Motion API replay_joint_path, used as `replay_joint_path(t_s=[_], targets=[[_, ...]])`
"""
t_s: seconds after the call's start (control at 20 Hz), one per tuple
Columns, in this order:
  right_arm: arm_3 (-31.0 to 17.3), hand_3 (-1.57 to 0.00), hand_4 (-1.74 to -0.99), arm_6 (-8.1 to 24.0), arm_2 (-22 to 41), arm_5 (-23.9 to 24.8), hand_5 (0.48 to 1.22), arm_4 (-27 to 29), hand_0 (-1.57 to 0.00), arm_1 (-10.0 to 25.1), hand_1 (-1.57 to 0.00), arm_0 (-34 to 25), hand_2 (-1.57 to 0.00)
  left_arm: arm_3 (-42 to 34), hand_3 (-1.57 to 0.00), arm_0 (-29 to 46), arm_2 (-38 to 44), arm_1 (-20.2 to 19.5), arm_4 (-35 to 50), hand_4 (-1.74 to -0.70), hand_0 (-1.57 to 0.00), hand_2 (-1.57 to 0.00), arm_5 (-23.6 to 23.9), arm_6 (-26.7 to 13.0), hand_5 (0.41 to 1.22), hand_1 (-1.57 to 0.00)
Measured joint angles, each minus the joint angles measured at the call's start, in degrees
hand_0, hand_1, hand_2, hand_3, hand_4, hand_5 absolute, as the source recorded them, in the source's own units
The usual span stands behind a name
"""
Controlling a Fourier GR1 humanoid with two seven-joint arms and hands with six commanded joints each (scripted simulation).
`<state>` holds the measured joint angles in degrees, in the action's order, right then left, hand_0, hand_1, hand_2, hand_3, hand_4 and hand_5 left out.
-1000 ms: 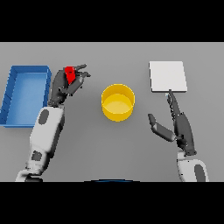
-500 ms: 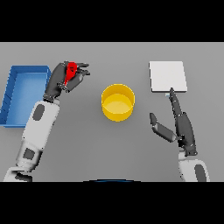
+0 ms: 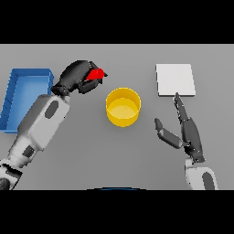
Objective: Pick up the red beaker and tilt it to pour out 1 green nut into yellow bowl. Pick up the yellow bowl and place it on the metallic measuring scale.
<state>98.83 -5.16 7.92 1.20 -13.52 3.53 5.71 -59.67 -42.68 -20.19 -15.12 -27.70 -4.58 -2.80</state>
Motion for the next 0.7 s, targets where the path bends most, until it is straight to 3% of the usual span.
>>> replay_joint_path(t_s=[0.2,0.25,0.35,0.6,0.7], targets=[[-0.27,0.0,-1.187,0.49,-0.31,-0.18,0.676,0.53,0.0,-0.08,0.0,-0.06,0.0,1.6,-1.57,-5.22,-8.37,-1.15,-8.88,-1.74,-1.57,-1.57,-2.56,-3.5,1.197,-1.57],[-0.46,0.0,-1.191,1.48,-0.49,0.02,0.675,0.56,0.0,-0.17,0.0,-0.67,0.0,2.61,-1.57,-6.1,-10.06,-1.4,-10.24,-1.69,-1.57,-1.57,-3.77,-3.6,1.202,-1.57],[0.21,0.0,-1.191,1.23,-0.17,0.22,0.675,0.52,0.0,-0.67,0.0,-0.09,0.0,3.35,-1.44,-7.76,-13.74,-2.01,-13.27,-1.7,-1.57,-1.57,-6.64,-4.12,1.209,-1.57],[-0.25,0.0,-1.206,0.98,-0.39,-0.47,0.639,2.51,0.0,-1.78,0.0,0.43,0.0,6.76,-1.29,-14.53,-21.54,-3.46,-19.44,-1.72,-1.57,-1.57,-12.25,-0.8,1.217,-1.57],[-0.52,0.0,-1.22,1.16,-0.79,-0.53,0.624,3.06,0.0,-1.83,0.0,0.97,0.0,8.55,-1.39,-16.55,-24.43,-2.77,-21.41,-1.72,-1.57,-1.57,-12.68,1.47,1.218,-1.57]])
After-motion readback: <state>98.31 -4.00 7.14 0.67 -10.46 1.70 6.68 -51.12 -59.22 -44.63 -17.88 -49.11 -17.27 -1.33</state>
